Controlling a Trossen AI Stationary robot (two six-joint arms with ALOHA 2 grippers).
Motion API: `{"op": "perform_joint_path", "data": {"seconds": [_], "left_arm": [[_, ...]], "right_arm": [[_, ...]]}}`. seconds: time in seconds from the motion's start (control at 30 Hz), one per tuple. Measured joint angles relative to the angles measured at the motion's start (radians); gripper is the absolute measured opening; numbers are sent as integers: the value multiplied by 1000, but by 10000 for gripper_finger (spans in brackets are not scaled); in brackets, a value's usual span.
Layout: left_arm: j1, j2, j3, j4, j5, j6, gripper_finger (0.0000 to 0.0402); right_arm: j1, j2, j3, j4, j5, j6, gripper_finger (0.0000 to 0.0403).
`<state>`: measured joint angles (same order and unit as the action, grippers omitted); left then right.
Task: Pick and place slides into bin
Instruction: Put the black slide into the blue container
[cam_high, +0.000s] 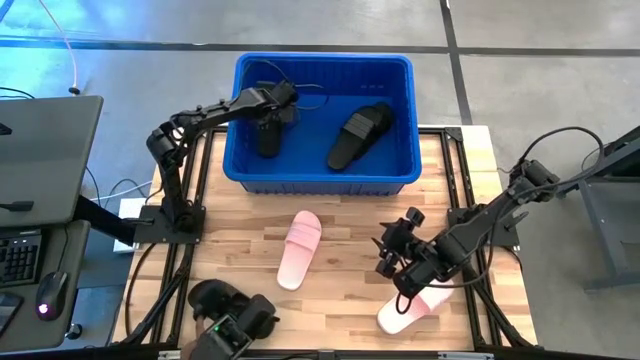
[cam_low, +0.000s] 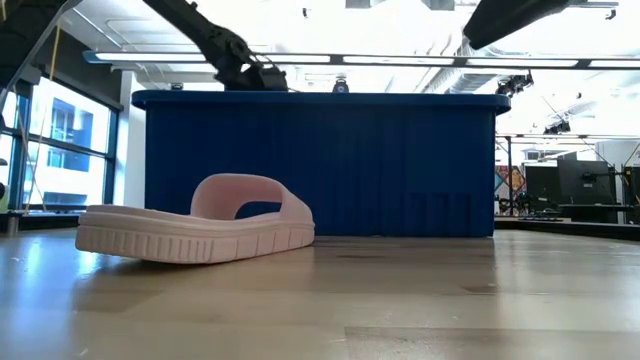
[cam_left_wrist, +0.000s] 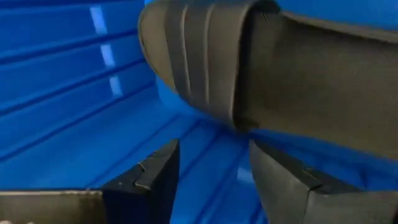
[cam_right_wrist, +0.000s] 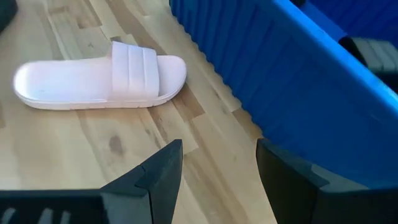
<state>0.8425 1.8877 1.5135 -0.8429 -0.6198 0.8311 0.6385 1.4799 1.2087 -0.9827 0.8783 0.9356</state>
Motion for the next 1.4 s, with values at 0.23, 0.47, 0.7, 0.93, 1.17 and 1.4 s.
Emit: {"op": "perform_joint_path", "data": {"seconds": [0.23,0.47,0.7,0.93,1.17,1.4], "left_arm": [[-79,0,210,-264,9,-60,195],[-180,0,407,-512,-6,-178,180],[-314,-20,537,-718,-1,-335,161],[-514,-137,537,-727,69,-395,146],[-751,-288,537,-728,69,-574,138],[-1033,-367,530,-728,73,-756,138]], "right_arm": [[-38,0,0,0,-1,-90,197],[-65,0,0,37,-21,-182,197],[-70,21,0,204,-66,-412,197],[-105,132,-77,720,-229,-927,197],[-206,292,-91,1240,-496,-1156,197],[-275,468,-92,1482,-790,-1141,197]]}}
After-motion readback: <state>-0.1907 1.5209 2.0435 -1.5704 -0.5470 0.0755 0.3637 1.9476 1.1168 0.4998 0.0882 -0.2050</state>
